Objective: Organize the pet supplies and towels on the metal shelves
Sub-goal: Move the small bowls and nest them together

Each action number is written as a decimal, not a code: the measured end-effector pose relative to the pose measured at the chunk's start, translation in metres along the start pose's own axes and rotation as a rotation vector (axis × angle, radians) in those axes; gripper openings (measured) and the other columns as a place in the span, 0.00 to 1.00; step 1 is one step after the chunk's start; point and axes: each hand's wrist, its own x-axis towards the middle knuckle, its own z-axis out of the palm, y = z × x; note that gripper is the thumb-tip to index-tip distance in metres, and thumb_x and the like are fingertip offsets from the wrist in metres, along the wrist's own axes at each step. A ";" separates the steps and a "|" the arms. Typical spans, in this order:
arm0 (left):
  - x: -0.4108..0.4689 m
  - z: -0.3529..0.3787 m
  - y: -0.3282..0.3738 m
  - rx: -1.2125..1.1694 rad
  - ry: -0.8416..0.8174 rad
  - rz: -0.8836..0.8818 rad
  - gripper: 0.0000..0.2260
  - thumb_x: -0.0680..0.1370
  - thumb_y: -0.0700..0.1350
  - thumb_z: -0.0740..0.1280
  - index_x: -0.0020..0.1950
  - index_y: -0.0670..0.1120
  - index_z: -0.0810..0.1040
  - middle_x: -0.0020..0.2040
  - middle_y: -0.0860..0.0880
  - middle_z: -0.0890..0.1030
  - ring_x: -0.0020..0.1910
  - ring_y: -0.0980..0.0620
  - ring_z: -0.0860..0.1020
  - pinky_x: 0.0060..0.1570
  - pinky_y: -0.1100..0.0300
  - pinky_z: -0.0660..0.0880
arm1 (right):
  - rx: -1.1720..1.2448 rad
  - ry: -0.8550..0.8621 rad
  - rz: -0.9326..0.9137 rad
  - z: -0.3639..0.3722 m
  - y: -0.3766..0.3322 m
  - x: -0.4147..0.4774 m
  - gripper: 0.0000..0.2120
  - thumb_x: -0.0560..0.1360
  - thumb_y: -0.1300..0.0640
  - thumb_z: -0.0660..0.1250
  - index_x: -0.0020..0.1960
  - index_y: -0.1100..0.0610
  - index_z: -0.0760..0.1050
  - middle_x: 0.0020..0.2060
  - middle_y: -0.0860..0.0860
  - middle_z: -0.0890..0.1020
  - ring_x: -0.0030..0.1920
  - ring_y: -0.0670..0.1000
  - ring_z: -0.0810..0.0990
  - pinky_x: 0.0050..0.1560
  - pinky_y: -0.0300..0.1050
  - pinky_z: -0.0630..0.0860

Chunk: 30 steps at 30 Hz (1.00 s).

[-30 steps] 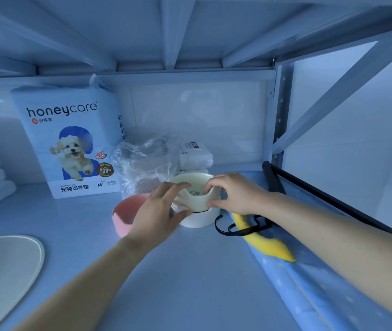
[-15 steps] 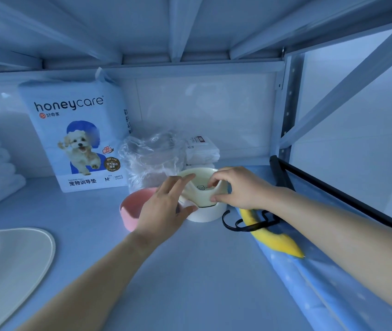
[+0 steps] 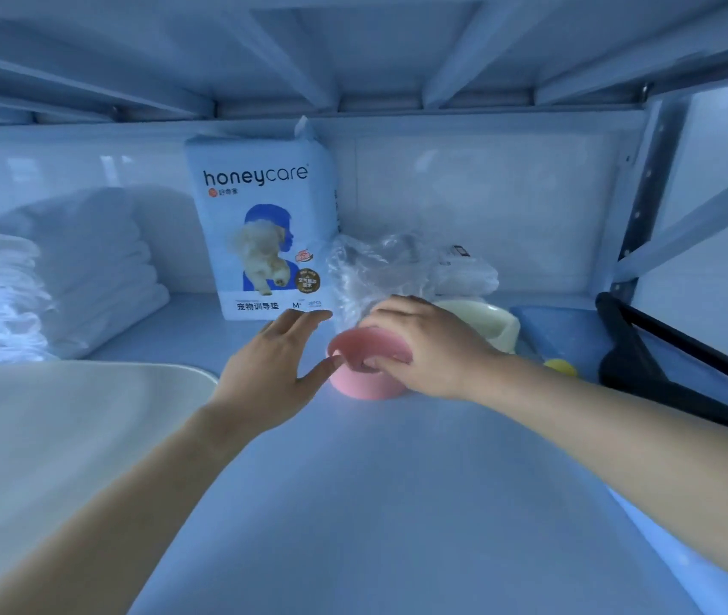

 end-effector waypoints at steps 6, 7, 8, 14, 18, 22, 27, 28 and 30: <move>-0.063 -0.061 -0.077 0.063 0.039 -0.117 0.22 0.76 0.61 0.60 0.67 0.54 0.68 0.63 0.55 0.71 0.55 0.50 0.75 0.47 0.56 0.72 | 0.105 -0.053 -0.133 0.040 -0.091 0.049 0.18 0.75 0.48 0.65 0.64 0.51 0.72 0.58 0.45 0.73 0.58 0.45 0.70 0.61 0.41 0.68; -0.076 -0.073 -0.090 0.080 0.044 -0.132 0.23 0.75 0.63 0.59 0.67 0.55 0.68 0.63 0.55 0.71 0.56 0.50 0.75 0.49 0.54 0.74 | 0.126 -0.064 -0.152 0.048 -0.109 0.057 0.18 0.75 0.49 0.66 0.63 0.51 0.72 0.58 0.46 0.74 0.60 0.46 0.71 0.61 0.44 0.68; -0.089 -0.085 -0.105 0.100 0.046 -0.147 0.24 0.74 0.64 0.57 0.66 0.55 0.68 0.62 0.55 0.72 0.57 0.51 0.74 0.51 0.52 0.75 | 0.144 -0.076 -0.174 0.056 -0.129 0.065 0.18 0.75 0.49 0.66 0.63 0.51 0.72 0.58 0.46 0.74 0.60 0.47 0.71 0.61 0.46 0.69; -0.176 -0.160 -0.182 0.238 -0.019 -0.293 0.21 0.76 0.59 0.60 0.67 0.55 0.68 0.63 0.56 0.70 0.61 0.52 0.71 0.50 0.55 0.73 | 0.219 -0.110 -0.286 0.103 -0.248 0.105 0.17 0.75 0.47 0.65 0.63 0.48 0.72 0.59 0.44 0.74 0.59 0.45 0.71 0.57 0.46 0.72; -0.235 -0.207 -0.227 0.282 -0.016 -0.367 0.19 0.77 0.59 0.60 0.66 0.56 0.70 0.63 0.56 0.71 0.58 0.52 0.73 0.47 0.56 0.73 | 0.268 -0.113 -0.347 0.134 -0.326 0.127 0.15 0.75 0.46 0.64 0.60 0.47 0.74 0.55 0.42 0.76 0.56 0.45 0.74 0.54 0.46 0.74; -0.281 -0.252 -0.263 0.325 0.029 -0.414 0.18 0.76 0.61 0.59 0.63 0.57 0.72 0.60 0.58 0.74 0.48 0.54 0.75 0.48 0.55 0.75 | 0.332 -0.110 -0.403 0.158 -0.391 0.147 0.12 0.75 0.46 0.64 0.58 0.46 0.75 0.53 0.42 0.78 0.53 0.44 0.75 0.52 0.48 0.75; -0.326 -0.298 -0.298 0.304 0.147 -0.461 0.14 0.77 0.57 0.62 0.61 0.55 0.75 0.56 0.59 0.77 0.36 0.61 0.71 0.40 0.62 0.69 | 0.429 -0.111 -0.472 0.175 -0.460 0.170 0.10 0.75 0.48 0.66 0.55 0.48 0.77 0.49 0.43 0.79 0.50 0.45 0.77 0.51 0.48 0.75; -0.332 -0.303 -0.304 0.297 0.172 -0.465 0.14 0.77 0.57 0.63 0.60 0.55 0.76 0.55 0.59 0.77 0.38 0.61 0.73 0.39 0.62 0.69 | 0.445 -0.110 -0.488 0.178 -0.470 0.174 0.10 0.75 0.48 0.67 0.55 0.48 0.77 0.48 0.43 0.80 0.49 0.45 0.77 0.51 0.47 0.75; -0.342 -0.309 -0.318 0.289 0.209 -0.474 0.15 0.76 0.59 0.61 0.58 0.56 0.76 0.53 0.59 0.78 0.45 0.58 0.77 0.39 0.61 0.73 | 0.474 -0.119 -0.518 0.184 -0.486 0.184 0.10 0.74 0.48 0.67 0.55 0.48 0.78 0.48 0.43 0.80 0.48 0.45 0.77 0.51 0.47 0.75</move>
